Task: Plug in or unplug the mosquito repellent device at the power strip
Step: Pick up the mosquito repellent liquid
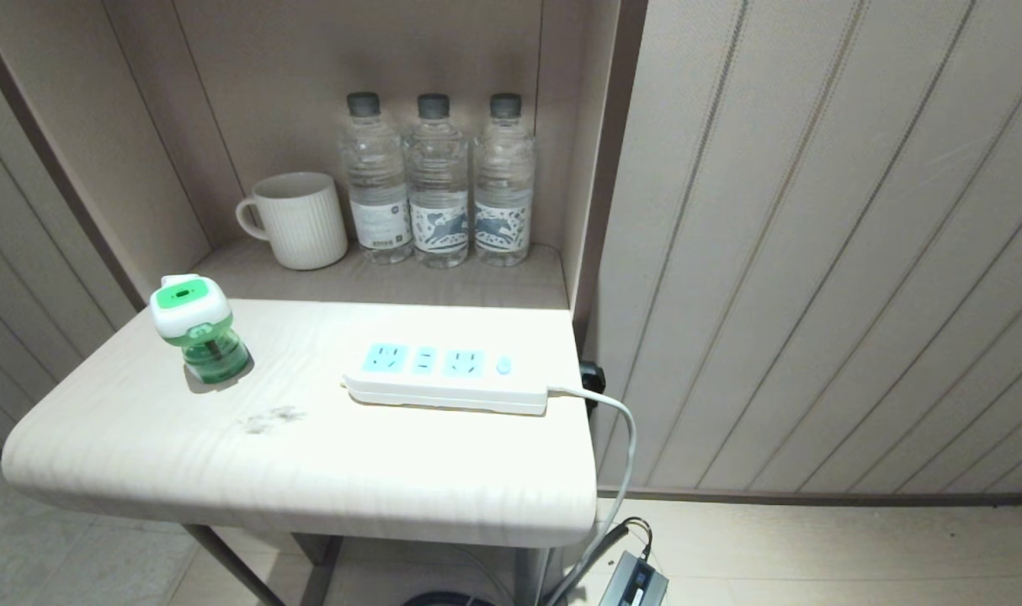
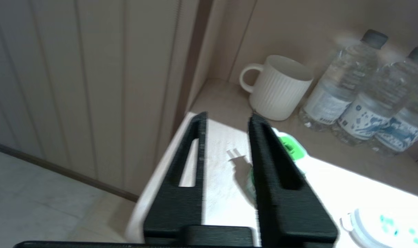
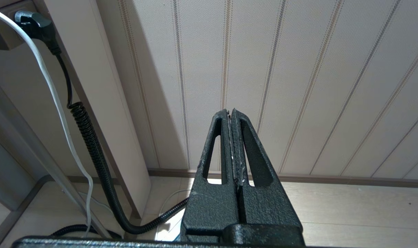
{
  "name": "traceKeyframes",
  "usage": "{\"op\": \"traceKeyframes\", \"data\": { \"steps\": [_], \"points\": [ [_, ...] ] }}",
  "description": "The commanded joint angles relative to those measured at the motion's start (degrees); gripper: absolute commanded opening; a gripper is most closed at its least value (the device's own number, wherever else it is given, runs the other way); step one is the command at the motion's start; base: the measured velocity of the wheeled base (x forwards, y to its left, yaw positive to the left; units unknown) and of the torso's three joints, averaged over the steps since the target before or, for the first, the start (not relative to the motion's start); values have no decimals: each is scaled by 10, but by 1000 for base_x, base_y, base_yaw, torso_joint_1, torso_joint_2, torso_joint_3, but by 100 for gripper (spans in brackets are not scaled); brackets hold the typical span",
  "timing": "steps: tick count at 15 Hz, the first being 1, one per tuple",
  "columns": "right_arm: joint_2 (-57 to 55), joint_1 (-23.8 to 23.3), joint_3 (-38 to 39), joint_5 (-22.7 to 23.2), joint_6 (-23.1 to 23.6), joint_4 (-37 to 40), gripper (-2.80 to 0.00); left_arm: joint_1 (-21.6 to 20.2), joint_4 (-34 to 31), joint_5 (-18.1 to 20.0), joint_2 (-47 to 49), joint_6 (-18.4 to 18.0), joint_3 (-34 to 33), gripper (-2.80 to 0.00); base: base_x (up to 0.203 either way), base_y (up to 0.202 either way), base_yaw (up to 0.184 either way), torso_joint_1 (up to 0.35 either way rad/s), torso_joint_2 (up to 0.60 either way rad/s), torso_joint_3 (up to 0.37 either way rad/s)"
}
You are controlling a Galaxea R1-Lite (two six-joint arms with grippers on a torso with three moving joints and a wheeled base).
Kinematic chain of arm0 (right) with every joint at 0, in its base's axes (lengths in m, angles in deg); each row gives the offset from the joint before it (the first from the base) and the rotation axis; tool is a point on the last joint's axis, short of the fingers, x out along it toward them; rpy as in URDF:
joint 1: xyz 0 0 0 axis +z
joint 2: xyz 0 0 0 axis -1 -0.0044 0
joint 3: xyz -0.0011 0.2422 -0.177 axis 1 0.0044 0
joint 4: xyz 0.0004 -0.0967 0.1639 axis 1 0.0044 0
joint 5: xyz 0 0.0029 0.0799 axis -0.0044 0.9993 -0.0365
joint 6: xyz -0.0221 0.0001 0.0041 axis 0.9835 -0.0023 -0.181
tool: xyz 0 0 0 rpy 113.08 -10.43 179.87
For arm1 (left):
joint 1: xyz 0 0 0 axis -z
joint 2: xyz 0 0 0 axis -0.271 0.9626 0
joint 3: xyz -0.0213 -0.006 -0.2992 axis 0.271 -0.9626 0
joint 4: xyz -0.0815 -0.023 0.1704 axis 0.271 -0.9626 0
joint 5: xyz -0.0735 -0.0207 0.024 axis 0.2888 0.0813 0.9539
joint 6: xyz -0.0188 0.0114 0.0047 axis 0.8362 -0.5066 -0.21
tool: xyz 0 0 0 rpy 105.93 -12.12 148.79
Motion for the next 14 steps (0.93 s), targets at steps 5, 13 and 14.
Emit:
{"op": "traceKeyframes", "data": {
  "steps": [5, 13, 14],
  "points": [
    [0, 0, 0, 0, 0, -1, -280, 315, 133, -349, 226, 21, 15, 0, 0, 0, 0, 0, 0, 0],
    [0, 0, 0, 0, 0, -1, -280, 358, 229, -464, 329, 26, -2, 0, 0, 0, 0, 0, 0, 0],
    [0, 0, 0, 0, 0, -1, -280, 358, 236, -465, 334, 27, -8, 0, 0, 0, 0, 0, 0, 0]
  ]
}}
